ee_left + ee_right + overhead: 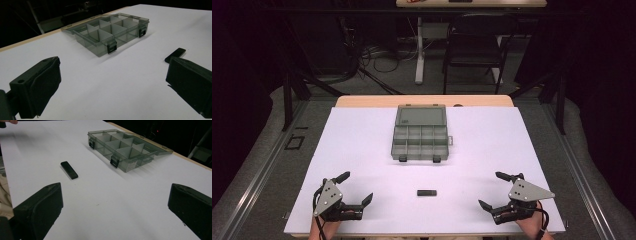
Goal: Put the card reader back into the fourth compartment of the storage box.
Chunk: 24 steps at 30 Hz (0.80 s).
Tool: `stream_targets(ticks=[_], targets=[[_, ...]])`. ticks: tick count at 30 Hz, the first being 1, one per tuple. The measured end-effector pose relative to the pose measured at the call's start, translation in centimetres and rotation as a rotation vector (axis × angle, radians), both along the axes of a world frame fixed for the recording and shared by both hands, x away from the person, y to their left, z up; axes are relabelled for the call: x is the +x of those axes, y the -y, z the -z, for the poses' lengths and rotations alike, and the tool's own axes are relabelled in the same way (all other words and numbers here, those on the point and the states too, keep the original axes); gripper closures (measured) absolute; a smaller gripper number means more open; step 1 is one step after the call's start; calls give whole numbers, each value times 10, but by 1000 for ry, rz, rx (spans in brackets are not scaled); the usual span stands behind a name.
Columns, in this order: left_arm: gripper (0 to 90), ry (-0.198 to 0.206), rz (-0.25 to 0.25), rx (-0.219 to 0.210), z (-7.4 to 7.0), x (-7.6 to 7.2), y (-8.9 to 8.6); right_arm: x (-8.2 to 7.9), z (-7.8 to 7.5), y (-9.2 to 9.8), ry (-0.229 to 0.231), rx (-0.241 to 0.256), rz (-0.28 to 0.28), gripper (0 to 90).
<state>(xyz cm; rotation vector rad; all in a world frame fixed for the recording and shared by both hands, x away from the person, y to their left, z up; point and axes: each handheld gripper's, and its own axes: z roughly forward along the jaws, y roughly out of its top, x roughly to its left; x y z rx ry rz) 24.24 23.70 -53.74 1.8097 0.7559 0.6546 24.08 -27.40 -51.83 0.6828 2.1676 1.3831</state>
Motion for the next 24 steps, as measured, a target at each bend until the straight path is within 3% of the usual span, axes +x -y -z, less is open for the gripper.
stream_targets(ticks=[11, 24], targets=[[0, 3, 3, 5, -1, 1, 0, 8, -3, -6, -28, -24, -31, 0], [0, -1, -3, -1, 0, 1, -1, 29, -6, -27, -82, -83, -111, 0]])
